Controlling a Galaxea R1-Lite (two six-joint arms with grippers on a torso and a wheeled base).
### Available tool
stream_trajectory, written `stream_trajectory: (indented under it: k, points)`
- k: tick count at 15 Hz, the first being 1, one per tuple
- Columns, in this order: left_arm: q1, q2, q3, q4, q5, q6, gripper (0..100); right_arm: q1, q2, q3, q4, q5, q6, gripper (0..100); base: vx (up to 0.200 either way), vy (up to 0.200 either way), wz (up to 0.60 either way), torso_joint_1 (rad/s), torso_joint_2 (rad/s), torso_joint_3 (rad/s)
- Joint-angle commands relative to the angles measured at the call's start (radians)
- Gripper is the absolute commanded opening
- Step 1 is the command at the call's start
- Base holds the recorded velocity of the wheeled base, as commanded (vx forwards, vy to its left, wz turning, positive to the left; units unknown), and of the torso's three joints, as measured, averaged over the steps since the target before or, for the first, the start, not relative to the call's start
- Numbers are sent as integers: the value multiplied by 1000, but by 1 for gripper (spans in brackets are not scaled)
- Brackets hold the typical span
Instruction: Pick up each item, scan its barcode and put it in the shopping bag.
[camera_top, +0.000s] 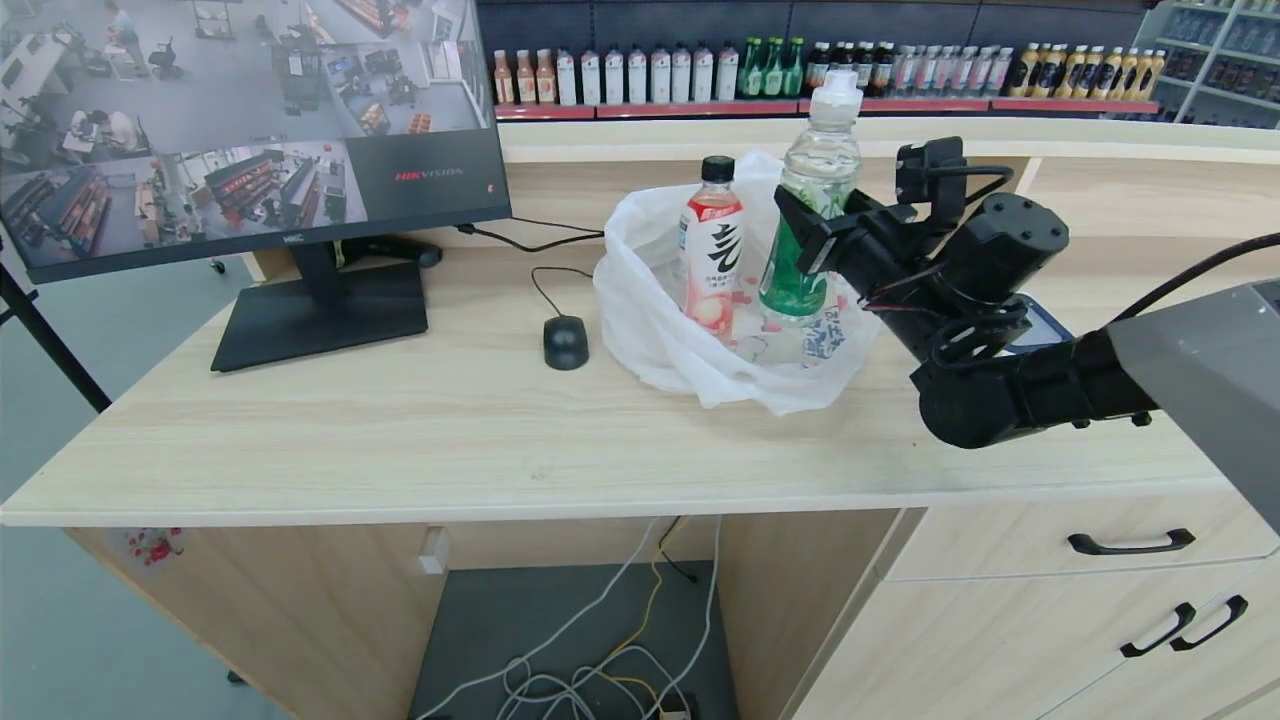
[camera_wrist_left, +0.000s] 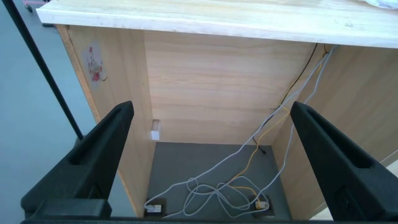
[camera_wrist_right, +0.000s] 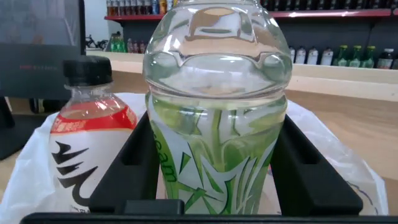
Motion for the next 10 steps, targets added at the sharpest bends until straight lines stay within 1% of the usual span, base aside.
stream_trajectory:
  k: [1, 3, 10]
  points:
    - [-1, 0, 0, 0, 0, 0, 100, -6, 37, -7, -1, -3, -1, 0, 0, 0, 0, 0, 0, 0]
    - [0, 0, 0, 0, 0, 0, 100, -18, 51, -8, -1, -2, -3, 0, 0, 0, 0, 0, 0, 0]
    - [0, 0, 0, 0, 0, 0, 100, -18, 59, -18, 37, -2, -3, 0, 0, 0, 0, 0, 0, 0]
